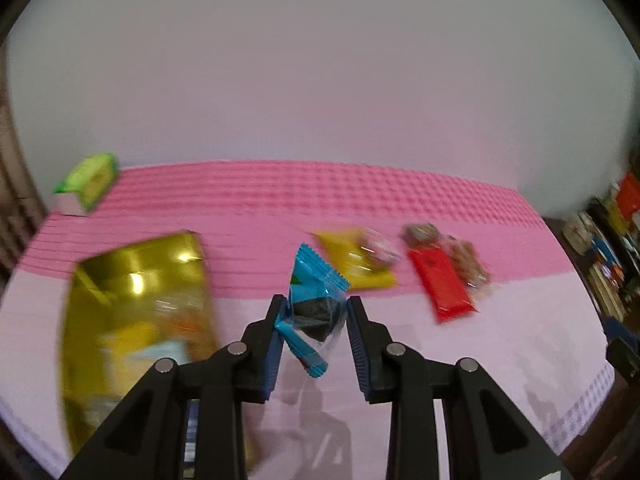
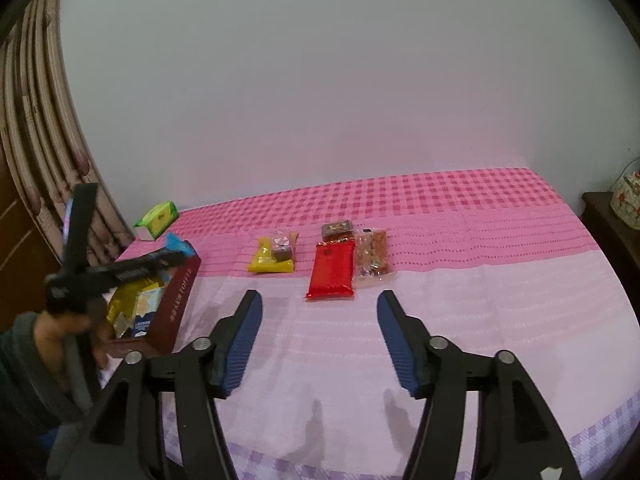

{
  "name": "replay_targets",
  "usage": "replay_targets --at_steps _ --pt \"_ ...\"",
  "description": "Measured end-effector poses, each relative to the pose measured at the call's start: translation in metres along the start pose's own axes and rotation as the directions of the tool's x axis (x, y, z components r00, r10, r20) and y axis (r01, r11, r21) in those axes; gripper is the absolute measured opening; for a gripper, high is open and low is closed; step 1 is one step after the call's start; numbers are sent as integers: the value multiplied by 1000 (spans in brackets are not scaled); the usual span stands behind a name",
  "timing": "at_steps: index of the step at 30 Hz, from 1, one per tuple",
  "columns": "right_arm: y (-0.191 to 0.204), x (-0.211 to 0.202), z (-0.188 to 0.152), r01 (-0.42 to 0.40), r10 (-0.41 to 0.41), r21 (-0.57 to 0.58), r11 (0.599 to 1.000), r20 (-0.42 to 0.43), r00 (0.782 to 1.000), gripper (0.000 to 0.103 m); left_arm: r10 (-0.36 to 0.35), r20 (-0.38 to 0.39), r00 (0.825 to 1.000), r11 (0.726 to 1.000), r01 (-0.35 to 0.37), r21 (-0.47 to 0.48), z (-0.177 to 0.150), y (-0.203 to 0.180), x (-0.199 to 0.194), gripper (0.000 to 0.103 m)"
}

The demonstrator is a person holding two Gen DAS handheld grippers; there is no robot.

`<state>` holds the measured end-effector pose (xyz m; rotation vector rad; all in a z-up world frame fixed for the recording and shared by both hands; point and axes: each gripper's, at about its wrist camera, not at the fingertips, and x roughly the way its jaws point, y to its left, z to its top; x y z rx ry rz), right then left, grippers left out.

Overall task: Organize snacks
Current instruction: 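Carry the blue candy over the gold tin and release it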

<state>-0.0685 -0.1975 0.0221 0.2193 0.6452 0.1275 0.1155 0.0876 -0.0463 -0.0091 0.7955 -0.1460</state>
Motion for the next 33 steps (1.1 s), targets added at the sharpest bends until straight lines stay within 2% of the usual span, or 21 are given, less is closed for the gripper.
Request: replay_targets --at_steps 7,12,19,30,31,32,33 --pt "7 -8 2 -19 19 -8 1000 15 1000 61 146 23 989 984 -143 -107 22 90 -44 31" --pt "7 -14 4 -35 35 2 999 24 999 61 206 23 978 965 -199 -173 27 128 -63 31" --pt "8 -23 9 -44 43 10 999 52 998 63 241 10 970 953 -235 -191 18 141 -75 31" --pt "14 -33 12 -65 65 6 998 67 996 66 242 -78 967 950 -253 -181 -39 139 -67 31" --pt "15 -34 12 -65 64 5 998 69 996 73 242 -85 967 949 -254 -185 -43 140 -66 31" --pt "15 -35 12 -63 62 4 998 73 995 87 243 -89 966 949 -255 -186 -45 140 -65 31" --pt "16 -36 12 -61 61 6 998 81 995 95 246 -94 965 948 -259 -186 -49 141 -64 31"
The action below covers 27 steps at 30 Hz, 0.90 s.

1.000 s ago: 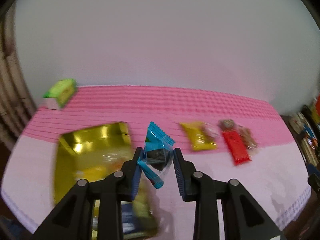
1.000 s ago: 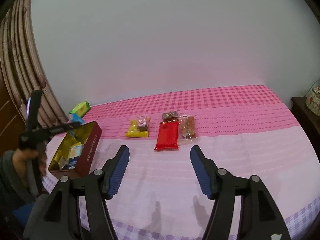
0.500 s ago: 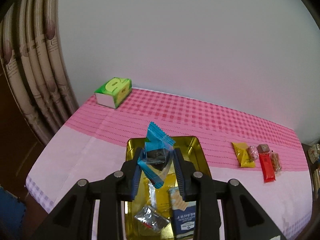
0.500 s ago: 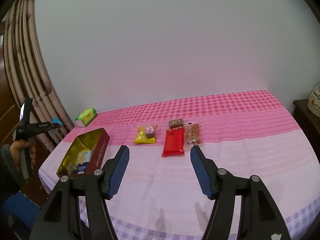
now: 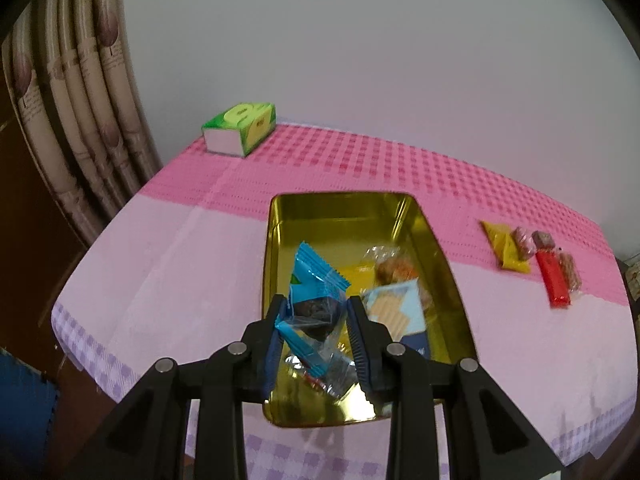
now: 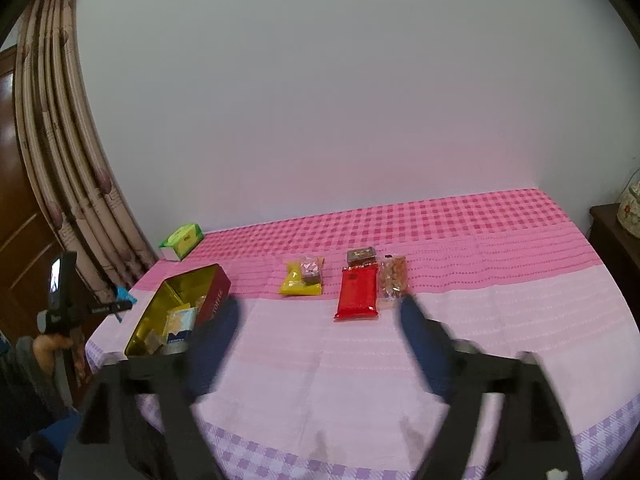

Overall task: Organize snacks
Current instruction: 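Carry the blue candy over the gold tin and release it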

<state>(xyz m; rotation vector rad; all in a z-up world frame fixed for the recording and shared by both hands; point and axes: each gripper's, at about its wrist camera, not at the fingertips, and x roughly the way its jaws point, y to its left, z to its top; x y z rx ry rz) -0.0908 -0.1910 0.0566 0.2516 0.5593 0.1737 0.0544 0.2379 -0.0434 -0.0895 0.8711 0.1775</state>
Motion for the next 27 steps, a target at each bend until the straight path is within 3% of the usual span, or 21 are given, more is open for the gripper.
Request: replay_targets --at_steps 1,4,11,16,27 --pt "0 -2 0 1 -1 5 1000 8 1000 100 3 -1 1000 1000 -3 0 -2 1 1 31" --pt "-3 -3 2 25 -25 24 999 17 1000 103 10 -6 1000 1000 -10 -4 -4 2 3 31" --pt "-12 9 -6 135 -133 38 990 -35 990 103 28 -12 1000 999 -28 17 0 -4 16 31" --pt "-16 10 -8 144 -143 44 989 -28 989 103 44 -25 999 999 -43 22 7 -6 33 31" --pt "-26 32 -18 163 -158 38 986 -104 982 103 71 -49 996 996 -68 58 39 -6 70 31"
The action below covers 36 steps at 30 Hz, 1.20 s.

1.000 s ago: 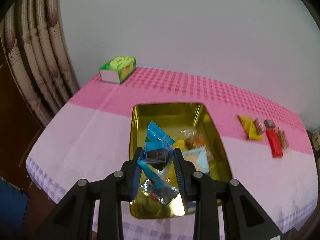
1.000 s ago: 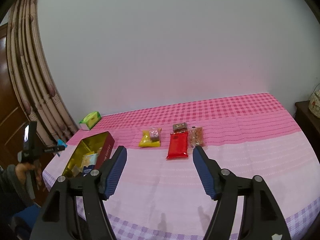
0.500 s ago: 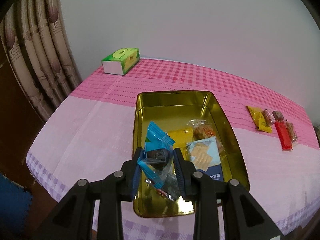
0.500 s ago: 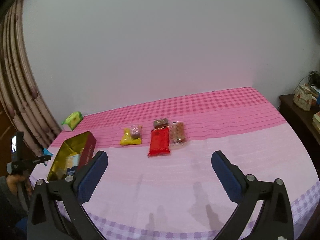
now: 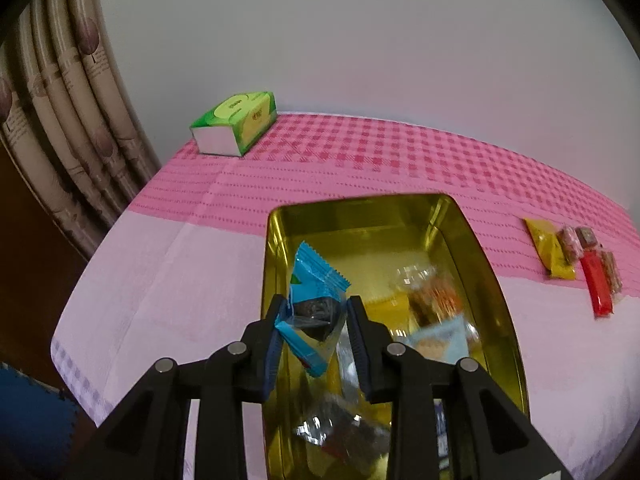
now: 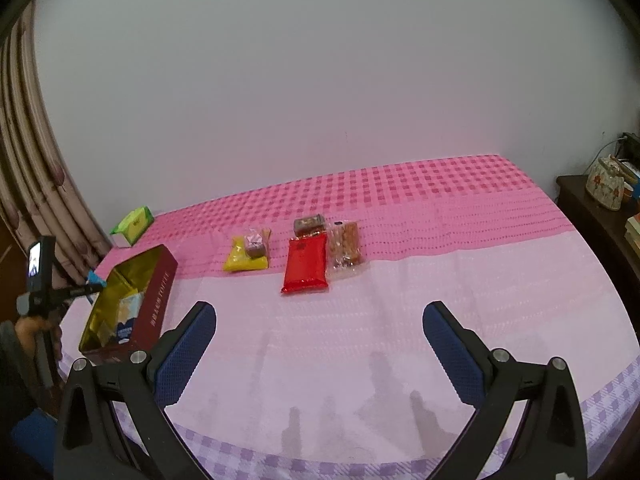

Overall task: Organize snacks
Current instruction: 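Carry the blue candy over the gold tin and release it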

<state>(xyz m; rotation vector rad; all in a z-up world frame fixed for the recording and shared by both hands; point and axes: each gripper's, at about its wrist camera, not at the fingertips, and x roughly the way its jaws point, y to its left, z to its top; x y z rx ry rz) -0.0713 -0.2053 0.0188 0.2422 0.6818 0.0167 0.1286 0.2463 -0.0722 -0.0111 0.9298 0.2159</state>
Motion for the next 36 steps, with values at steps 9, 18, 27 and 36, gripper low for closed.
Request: replay_targets --at_steps 9,18,27,36 --pt "-3 25 -12 22 -21 7 1000 -54 998 103 11 -46 999 998 -14 -60 26 5 38 32" --pt "-3 48 -24 16 -17 -8 1000 -143 990 103 16 -99 995 997 -23 -72 23 0 69 32" --pt "-11 51 -26 7 -5 15 1000 -157 988 103 19 -59 998 997 -24 -73 24 -1 49 58" --pt "-9 88 -26 16 -22 -35 999 -195 980 103 -112 170 979 994 113 4 -41 19 -80 63"
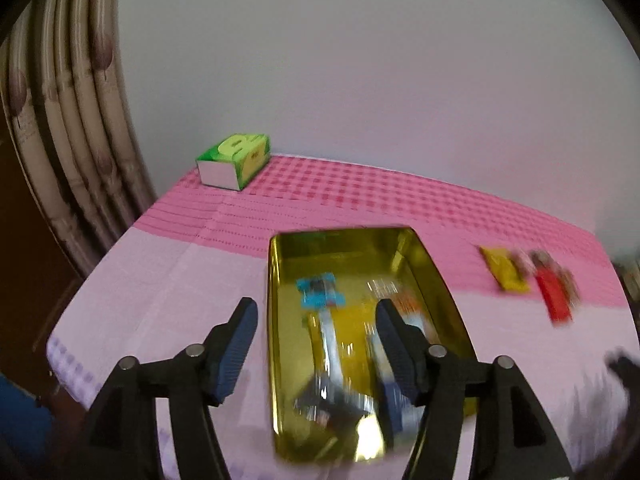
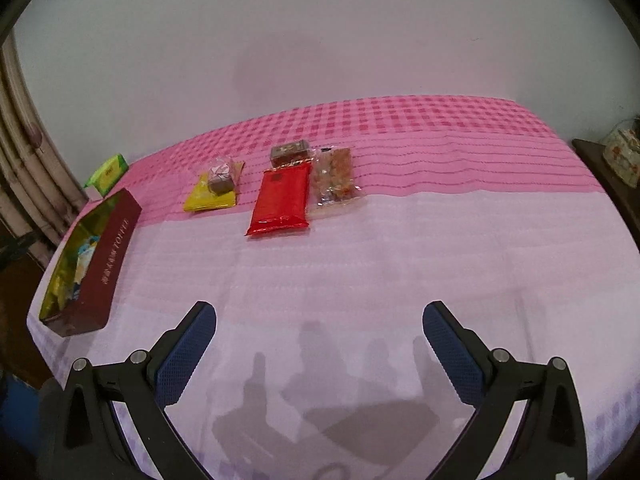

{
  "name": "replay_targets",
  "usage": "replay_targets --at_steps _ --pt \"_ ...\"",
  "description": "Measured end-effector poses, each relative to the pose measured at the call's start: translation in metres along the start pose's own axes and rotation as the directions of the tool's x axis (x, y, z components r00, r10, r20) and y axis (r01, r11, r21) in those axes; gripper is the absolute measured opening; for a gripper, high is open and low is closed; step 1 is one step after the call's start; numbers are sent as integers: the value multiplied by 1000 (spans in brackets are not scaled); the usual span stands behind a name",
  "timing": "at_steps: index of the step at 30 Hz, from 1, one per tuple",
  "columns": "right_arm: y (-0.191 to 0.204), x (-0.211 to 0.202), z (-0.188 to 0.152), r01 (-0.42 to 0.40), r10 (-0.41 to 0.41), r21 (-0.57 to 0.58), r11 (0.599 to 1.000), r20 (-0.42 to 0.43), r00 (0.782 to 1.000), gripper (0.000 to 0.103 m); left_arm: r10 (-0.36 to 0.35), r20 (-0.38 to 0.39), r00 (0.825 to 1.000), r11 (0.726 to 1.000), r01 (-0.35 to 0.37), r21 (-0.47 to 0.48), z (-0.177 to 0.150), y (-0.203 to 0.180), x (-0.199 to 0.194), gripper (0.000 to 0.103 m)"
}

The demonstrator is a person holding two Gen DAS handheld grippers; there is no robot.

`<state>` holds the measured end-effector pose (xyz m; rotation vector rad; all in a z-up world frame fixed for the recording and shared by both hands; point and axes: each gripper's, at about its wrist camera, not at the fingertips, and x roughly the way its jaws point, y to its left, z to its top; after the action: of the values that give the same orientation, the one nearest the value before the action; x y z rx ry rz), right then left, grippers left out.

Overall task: Organize snacks
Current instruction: 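Carry the blue candy over the gold tin and release it, then grasp the clear peanut bar bag with the right tool and lift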

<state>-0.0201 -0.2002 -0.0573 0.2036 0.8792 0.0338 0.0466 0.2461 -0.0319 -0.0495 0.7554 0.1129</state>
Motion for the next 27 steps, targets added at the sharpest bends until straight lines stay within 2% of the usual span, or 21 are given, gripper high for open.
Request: replay_targets --at_steps 3,8,12,13,14,16,17,20,27 --pt "14 27 16 35 -37 -91 995 -17 999 103 -22 -16 1000 999 23 42 -36 3 -28 64" --pt "23 73 58 79 -87 -151 985 -47 995 102 -81 -83 993 996 83 13 -84 11 -55 64" --pt "-1 104 88 167 -170 -63 984 -56 984 101 -94 -41 995 996 93 -14 -95 13 -69 64" --pt "-6 114 93 177 -181 -63 982 -73 981 90 -98 -37 994 995 97 -19 -96 13 -70 63" --pt "-7 121 96 178 -185 -77 981 -89 979 66 -113 -36 993 993 113 -24 -95 13 -70 63" --pt "-5 131 100 175 -188 -113 978 -112 976 47 -131 -38 991 991 130 -34 -92 15 -66 64" --pt "-3 137 101 191 -208 -134 972 -129 970 46 -137 -43 990 990 135 -41 -92 15 -65 64" --pt "-10 137 104 178 -185 -65 982 -125 975 39 -151 -40 988 987 148 -56 -90 18 -64 63" --pt "-6 100 100 194 -202 -120 974 -64 977 38 -152 -12 988 987 152 -54 -88 15 -71 64"
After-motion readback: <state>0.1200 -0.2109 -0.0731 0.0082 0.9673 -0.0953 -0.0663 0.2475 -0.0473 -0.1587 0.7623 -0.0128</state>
